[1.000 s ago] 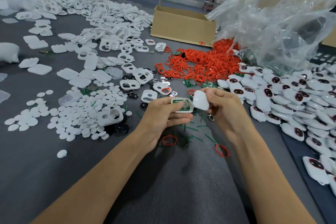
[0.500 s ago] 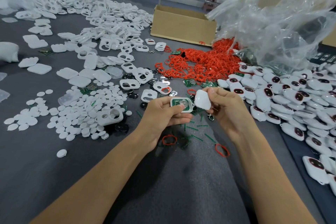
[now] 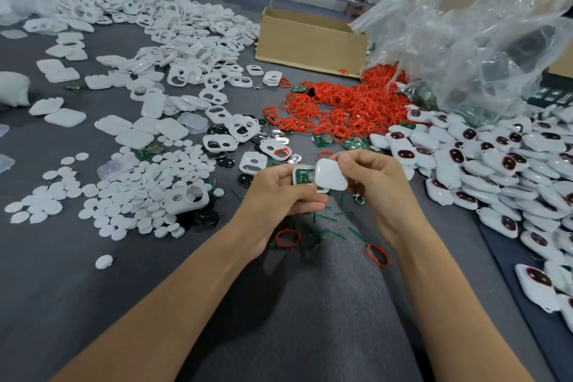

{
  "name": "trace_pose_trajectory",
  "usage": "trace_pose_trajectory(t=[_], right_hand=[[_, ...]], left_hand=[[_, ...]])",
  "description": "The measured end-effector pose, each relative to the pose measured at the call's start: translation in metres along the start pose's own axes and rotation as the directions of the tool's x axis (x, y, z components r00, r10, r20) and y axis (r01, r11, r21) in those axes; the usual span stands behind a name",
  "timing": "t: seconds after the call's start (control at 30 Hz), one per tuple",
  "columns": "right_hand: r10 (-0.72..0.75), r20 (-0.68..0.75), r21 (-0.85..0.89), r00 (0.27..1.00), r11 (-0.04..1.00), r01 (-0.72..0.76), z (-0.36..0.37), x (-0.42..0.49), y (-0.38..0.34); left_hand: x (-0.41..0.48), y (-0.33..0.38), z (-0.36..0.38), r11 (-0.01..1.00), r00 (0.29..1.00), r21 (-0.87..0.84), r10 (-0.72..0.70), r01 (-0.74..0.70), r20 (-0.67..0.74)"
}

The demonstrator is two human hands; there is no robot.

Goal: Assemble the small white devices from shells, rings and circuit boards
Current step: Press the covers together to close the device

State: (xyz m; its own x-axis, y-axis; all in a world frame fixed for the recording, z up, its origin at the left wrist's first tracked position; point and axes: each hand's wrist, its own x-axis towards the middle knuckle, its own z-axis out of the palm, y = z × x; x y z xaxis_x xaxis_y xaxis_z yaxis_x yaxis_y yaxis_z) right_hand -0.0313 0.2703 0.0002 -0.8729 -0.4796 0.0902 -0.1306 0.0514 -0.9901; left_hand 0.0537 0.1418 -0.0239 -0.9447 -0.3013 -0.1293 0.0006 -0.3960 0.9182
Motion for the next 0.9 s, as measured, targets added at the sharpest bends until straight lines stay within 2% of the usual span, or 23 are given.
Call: trace_pose_trajectory(t=[0.23, 0.43, 0.53, 0.6, 0.7, 0.8, 0.9], right_hand=[[-0.042, -0.042, -0.064, 0.998, 0.997, 0.04, 0.017, 0.0, 0.004], [-0.216, -0.159, -0.329, 0.963, 0.932, 0.154, 0.027, 0.0, 0.014], [-0.317, -0.171, -0.416, 0.933, 0.881, 0.223, 0.031, -0.001, 0.016], [-0.333, -0.167, -0.43, 0.928, 0.871, 0.236, 0.033, -0.002, 0.016], [-0.253, -0.145, -0.369, 0.957, 0.911, 0.185, 0.031, -0.001, 0.016], [-0.068, -0.053, -0.195, 0.996, 0.979, 0.057, 0.026, 0.0, 0.014], [0.051, 0.036, -0.064, 0.998, 0.997, -0.048, 0.018, 0.0, 0.011]], left_hand=[[-0.004, -0.002, 0.0, 0.998, 0.998, 0.045, 0.032, -0.035, 0.06], [-0.002, -0.002, 0.001, 0.999, 0.999, -0.022, 0.029, -0.028, 0.023], [-0.001, -0.002, 0.001, 0.999, 0.999, -0.039, 0.022, -0.021, 0.025], [-0.001, -0.001, 0.001, 0.999, 1.0, -0.035, 0.018, -0.017, 0.023], [0.0, -0.001, 0.001, 0.999, 1.0, -0.052, 0.006, -0.006, 0.001], [0.001, -0.001, 0.002, 0.998, 1.0, -0.065, 0.009, -0.011, -0.029], [0.0, -0.002, 0.002, 0.998, 0.999, -0.048, 0.039, -0.04, -0.03]])
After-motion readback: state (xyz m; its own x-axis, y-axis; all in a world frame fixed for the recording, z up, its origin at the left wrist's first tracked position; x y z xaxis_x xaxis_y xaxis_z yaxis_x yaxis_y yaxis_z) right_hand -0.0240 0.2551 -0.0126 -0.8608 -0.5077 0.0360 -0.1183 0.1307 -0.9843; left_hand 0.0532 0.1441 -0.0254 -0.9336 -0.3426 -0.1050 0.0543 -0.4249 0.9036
